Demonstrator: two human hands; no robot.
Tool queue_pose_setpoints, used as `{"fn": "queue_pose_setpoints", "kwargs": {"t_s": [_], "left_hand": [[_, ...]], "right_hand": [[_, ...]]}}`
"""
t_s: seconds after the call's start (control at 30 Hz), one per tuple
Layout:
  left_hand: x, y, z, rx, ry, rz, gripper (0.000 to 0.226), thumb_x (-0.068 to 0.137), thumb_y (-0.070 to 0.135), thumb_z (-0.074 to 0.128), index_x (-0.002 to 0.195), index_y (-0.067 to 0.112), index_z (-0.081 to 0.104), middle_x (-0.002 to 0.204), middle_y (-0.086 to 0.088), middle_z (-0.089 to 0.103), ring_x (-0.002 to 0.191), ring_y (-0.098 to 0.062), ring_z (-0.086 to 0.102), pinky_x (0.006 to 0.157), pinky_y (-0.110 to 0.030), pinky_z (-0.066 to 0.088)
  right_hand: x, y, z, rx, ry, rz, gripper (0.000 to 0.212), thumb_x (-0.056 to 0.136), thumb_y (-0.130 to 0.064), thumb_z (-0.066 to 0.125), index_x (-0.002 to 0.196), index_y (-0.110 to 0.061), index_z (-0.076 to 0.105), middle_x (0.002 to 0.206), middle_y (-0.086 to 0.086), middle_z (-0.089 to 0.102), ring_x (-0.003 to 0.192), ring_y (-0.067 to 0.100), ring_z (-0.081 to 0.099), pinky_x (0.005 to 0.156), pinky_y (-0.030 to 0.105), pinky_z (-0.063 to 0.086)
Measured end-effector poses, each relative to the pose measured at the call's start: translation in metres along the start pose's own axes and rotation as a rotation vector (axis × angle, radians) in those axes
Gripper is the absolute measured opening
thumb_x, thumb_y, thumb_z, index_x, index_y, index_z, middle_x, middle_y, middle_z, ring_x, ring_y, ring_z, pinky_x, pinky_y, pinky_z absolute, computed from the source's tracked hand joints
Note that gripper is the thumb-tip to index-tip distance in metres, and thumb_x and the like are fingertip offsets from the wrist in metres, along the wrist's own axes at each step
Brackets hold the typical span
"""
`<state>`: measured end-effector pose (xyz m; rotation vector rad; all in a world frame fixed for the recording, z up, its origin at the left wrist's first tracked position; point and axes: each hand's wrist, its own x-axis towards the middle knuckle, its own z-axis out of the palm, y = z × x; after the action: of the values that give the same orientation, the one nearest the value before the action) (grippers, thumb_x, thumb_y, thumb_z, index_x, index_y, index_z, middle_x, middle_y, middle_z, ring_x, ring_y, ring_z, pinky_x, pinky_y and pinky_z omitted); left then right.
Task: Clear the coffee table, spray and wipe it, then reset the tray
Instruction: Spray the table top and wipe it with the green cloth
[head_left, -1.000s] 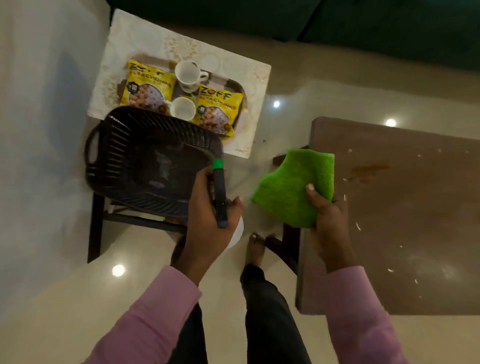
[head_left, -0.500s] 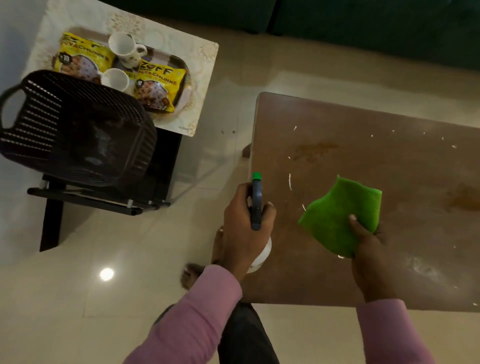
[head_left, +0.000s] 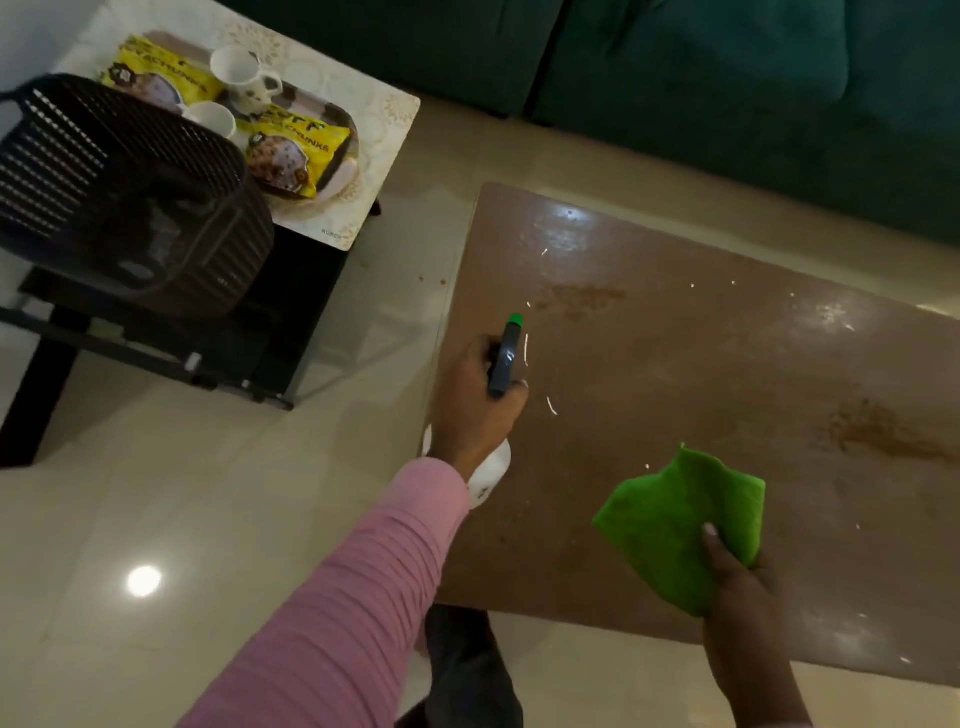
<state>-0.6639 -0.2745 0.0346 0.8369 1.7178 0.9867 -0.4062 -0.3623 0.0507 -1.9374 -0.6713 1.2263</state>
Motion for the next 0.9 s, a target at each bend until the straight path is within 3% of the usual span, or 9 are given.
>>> {"fn": "queue_pose_setpoints", "kwargs": {"t_s": [0.1,0.2,0.33,0.43,0.63,0.77,0.83,0.9], "left_hand": [[-0.012,-0.011,-0.004,0.020,0.031,0.033,0.043,0.077,0.003,0.067,0.103,0.034,0.050,0.099,0.003,0.063,0.088,-0.016,0.060,0.083,-0.038,0.052],[-0.020,-0.019,-0.001,0.017,0.050,0.083,0.044,0.077,0.008,0.067,0.110,0.034,0.052,0.101,0.006,0.064,0.090,-0.011,0.062,0.084,-0.033,0.054],[-0.018,-0.008,0.017,-0.005,0.092,0.090,0.035,0.079,-0.002,0.063,0.106,0.020,0.059,0.084,0.007,0.060,0.072,-0.006,0.057,0.062,-0.010,0.044],[-0.005,0.006,0.026,0.079,0.159,0.035,0.024,0.080,0.000,0.062,0.096,0.018,0.060,0.071,0.011,0.055,0.060,-0.005,0.050,0.053,-0.013,0.036],[0.028,0.028,0.039,0.195,0.173,-0.070,0.006,0.086,0.011,0.060,0.092,0.014,0.060,0.076,-0.001,0.061,0.071,-0.022,0.060,0.059,-0.023,0.042],[0.052,0.029,0.051,0.316,0.139,-0.124,0.003,0.086,0.016,0.058,0.084,0.013,0.059,0.067,-0.003,0.056,0.061,-0.022,0.054,0.059,-0.033,0.046],[0.061,0.029,0.055,0.363,0.135,-0.153,0.010,0.089,0.023,0.060,0.084,0.015,0.059,0.066,-0.001,0.057,0.060,-0.018,0.054,0.060,-0.032,0.048],[0.068,0.029,0.058,0.363,0.143,-0.189,0.019,0.091,0.033,0.061,0.085,0.015,0.061,0.070,-0.001,0.064,0.065,-0.017,0.061,0.064,-0.030,0.052]], "right_hand": [[0.001,0.003,-0.010,-0.014,-0.045,-0.017,0.074,0.049,-0.066,0.078,0.105,-0.019,0.069,0.101,0.013,0.072,0.096,0.036,0.067,0.078,0.059,0.054],[0.008,-0.002,-0.011,0.014,-0.066,-0.026,0.053,0.065,-0.049,0.074,0.108,-0.019,0.068,0.104,0.012,0.072,0.099,0.036,0.067,0.078,0.059,0.054],[0.035,-0.012,-0.007,-0.011,-0.089,-0.031,0.017,0.090,-0.023,0.060,0.105,-0.019,0.068,0.099,0.008,0.073,0.090,0.027,0.070,0.074,0.048,0.058],[0.063,-0.017,-0.006,-0.020,-0.080,-0.048,0.010,0.090,-0.019,0.061,0.094,-0.020,0.070,0.090,0.004,0.074,0.077,0.017,0.071,0.058,0.035,0.058],[0.120,-0.039,0.004,-0.062,-0.136,-0.031,0.007,0.086,-0.024,0.065,0.090,-0.023,0.070,0.082,-0.004,0.075,0.077,0.016,0.071,0.058,0.035,0.059],[0.155,-0.060,0.014,-0.079,-0.159,-0.034,0.011,0.090,-0.023,0.061,0.097,-0.020,0.069,0.095,0.002,0.073,0.087,0.020,0.069,0.065,0.035,0.060],[0.168,-0.070,0.022,-0.077,-0.173,-0.056,0.021,0.085,-0.033,0.065,0.101,-0.021,0.069,0.102,0.004,0.072,0.094,0.022,0.069,0.074,0.042,0.058],[0.179,-0.081,0.031,-0.086,-0.151,-0.088,0.044,0.068,-0.054,0.070,0.100,-0.024,0.070,0.099,0.000,0.073,0.095,0.021,0.069,0.079,0.044,0.057]]}}
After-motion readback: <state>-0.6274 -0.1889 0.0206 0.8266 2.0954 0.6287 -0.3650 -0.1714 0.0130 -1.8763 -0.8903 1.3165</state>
